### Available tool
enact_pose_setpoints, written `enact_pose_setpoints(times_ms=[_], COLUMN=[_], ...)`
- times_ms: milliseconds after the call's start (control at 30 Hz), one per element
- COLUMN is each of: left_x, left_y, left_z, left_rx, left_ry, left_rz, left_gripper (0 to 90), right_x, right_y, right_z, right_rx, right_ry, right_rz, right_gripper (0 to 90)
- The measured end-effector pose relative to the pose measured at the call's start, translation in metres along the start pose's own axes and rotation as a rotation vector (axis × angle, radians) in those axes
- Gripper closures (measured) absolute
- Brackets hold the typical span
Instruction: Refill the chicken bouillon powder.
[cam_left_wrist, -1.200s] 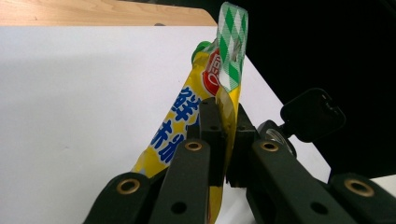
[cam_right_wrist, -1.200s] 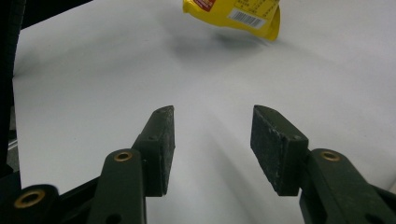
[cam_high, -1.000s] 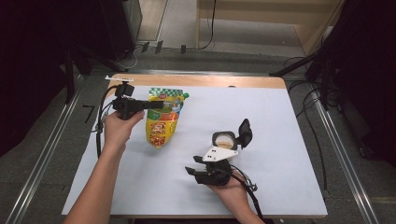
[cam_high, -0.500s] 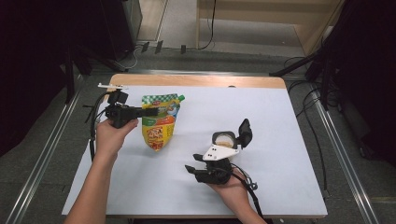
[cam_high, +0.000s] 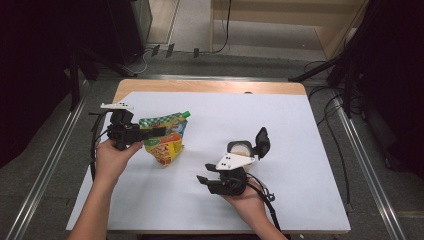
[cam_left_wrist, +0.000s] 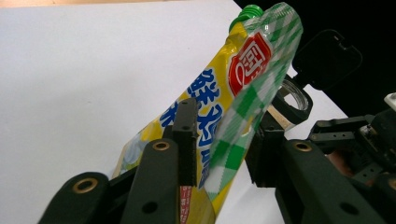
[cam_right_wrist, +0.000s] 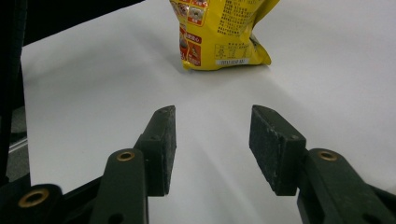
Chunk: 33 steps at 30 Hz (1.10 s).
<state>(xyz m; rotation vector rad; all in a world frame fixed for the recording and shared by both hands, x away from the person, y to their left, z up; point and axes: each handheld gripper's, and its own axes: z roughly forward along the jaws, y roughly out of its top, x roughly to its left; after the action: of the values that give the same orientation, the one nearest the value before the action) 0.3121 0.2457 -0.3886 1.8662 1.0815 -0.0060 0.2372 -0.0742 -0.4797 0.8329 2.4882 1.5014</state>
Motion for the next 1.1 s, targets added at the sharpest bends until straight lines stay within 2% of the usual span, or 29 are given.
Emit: enact_pose_setpoints(times_ms=[167, 467, 667, 833, 1100], left_x=[0.000, -0.003, -0.001, -0.003, -0.002], left_y=[-0.005, -0.011, -0.013, -0.020, -0.030], left_z=[-0.003, -0.005, -0.008, -0.012, -0.021], left_rx=[-0.013, -0.019, -0.021, -0.003, 0.000], left_ry=[-0.003, 0.011, 0.014, 0.037, 0.058], left_rz=[-0.008, -0.002, -0.008, -0.001, -0.010], left_gripper=[59.2, 53.5, 52.5, 51.1, 49.4], right_x=[-0.002, -0.008, -0.009, -0.011, -0.020], right_y=[0.002, 0.005, 0.008, 0.011, 0.017], right_z=[-0.004, -0.010, -0.014, -0.019, -0.031], right_rx=[-0.002, -0.007, -0.013, -0.008, 0.010], right_ry=[0.002, -0.004, 0.006, 0.008, -0.005], right_rz=[0.018, 0.031, 0.037, 0.040, 0.082], right_gripper=[53.0, 53.5, 53.7, 54.1, 59.4])
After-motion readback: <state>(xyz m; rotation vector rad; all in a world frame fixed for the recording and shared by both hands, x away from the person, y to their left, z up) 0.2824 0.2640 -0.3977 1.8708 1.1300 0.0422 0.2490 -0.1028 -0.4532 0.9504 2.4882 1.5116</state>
